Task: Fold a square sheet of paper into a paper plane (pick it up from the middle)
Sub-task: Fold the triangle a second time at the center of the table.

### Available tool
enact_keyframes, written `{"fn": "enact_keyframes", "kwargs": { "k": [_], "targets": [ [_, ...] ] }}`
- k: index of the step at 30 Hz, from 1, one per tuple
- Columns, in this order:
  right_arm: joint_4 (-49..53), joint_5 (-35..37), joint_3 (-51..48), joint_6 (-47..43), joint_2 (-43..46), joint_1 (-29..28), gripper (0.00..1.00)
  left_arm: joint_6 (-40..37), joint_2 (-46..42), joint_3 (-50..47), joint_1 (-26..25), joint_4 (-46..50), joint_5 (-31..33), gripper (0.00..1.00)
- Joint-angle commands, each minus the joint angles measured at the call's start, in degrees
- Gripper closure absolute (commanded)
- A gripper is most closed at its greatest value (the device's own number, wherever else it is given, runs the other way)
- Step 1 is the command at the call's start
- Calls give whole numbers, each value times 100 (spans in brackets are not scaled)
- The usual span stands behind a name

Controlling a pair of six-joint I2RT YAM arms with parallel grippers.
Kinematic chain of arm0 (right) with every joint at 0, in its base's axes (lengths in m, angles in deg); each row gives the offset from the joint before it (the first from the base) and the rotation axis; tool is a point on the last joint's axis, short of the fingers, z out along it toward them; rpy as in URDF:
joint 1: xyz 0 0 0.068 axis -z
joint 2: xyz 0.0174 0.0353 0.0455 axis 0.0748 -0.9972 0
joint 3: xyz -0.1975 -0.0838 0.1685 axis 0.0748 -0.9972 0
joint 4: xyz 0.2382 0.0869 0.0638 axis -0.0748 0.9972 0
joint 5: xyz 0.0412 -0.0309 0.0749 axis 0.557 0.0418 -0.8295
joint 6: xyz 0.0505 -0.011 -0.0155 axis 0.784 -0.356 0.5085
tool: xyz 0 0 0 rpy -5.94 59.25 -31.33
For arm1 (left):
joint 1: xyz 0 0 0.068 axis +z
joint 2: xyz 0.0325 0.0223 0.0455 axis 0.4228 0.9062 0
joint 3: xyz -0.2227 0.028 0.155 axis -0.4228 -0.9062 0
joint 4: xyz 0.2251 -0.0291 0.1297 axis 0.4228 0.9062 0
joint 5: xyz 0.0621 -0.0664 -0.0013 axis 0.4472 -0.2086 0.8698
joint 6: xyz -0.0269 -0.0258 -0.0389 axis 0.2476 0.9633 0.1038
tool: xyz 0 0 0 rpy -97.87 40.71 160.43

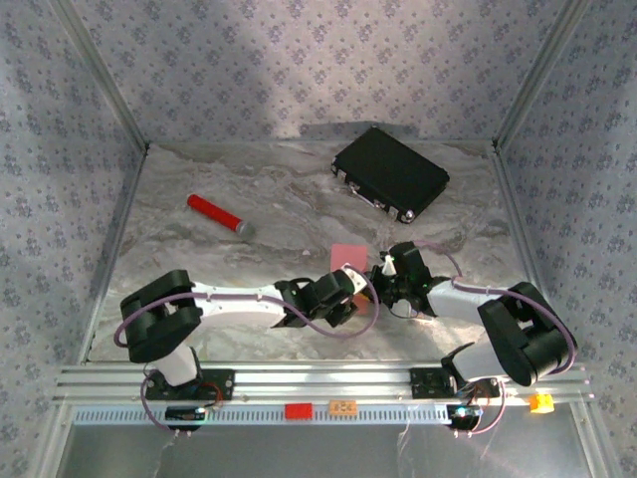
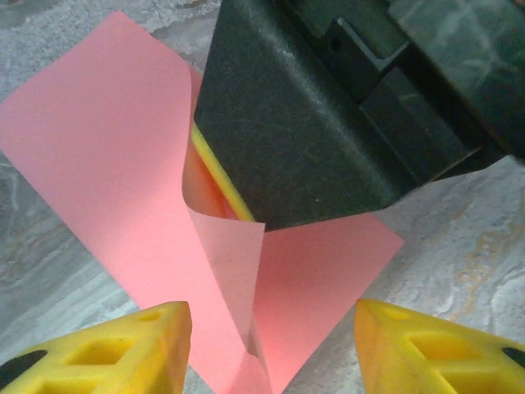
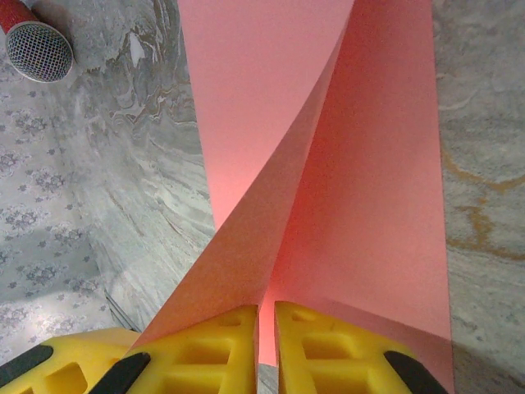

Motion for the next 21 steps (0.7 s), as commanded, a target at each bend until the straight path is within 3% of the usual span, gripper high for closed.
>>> {"fn": "enact_keyframes", "kwargs": {
  "k": [1, 12, 21],
  "targets": [
    [-14, 20, 119, 75, -46, -27, 84, -247, 38, 176, -49, 204, 471, 52],
    [19, 29, 112, 65, -52, -14, 85, -327, 73, 202, -52, 113, 602, 73],
    [46, 45, 118, 57, -39, -2, 84, -290, -35, 140, -53, 31, 675, 74]
  ]
}}
